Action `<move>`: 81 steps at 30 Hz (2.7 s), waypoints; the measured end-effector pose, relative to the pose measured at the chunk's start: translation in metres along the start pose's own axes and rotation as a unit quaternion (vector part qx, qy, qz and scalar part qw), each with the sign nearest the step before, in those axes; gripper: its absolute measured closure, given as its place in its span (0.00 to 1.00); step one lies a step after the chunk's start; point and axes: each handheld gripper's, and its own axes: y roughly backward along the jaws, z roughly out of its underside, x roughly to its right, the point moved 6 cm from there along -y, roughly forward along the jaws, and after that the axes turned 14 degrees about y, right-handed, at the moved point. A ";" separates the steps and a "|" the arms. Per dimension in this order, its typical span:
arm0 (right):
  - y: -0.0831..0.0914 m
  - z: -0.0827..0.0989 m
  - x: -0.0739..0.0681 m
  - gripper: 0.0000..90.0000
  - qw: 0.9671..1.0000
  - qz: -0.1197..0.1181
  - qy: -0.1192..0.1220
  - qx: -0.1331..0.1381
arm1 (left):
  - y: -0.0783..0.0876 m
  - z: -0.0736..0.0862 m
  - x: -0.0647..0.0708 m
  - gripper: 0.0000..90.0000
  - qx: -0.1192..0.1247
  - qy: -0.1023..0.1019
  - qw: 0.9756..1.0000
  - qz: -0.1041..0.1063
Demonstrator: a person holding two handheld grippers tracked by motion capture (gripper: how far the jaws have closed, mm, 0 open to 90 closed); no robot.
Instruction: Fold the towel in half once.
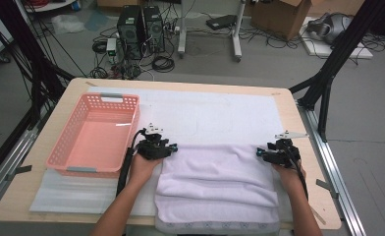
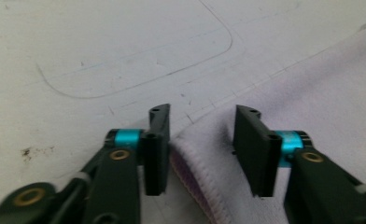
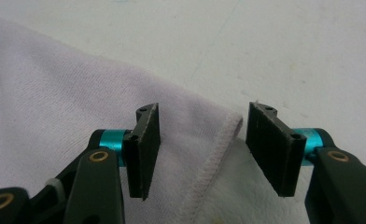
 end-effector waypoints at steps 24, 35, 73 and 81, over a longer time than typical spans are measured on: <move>0.004 -0.042 0.024 0.96 0.997 0.033 0.049 0.045 | 0.010 -0.062 -0.006 0.95 0.082 0.026 0.996 -0.026; -0.022 -0.085 0.054 0.96 0.994 0.075 0.039 0.065 | -0.015 -0.116 -0.029 0.94 0.113 0.045 0.992 -0.042; 0.015 -0.053 0.013 0.66 0.999 -0.019 0.023 0.044 | 0.021 -0.027 0.027 0.52 0.079 -0.013 0.995 0.053; 0.040 -0.031 -0.010 0.67 0.997 -0.017 0.023 0.069 | 0.044 0.008 0.032 0.52 0.090 -0.013 0.994 0.063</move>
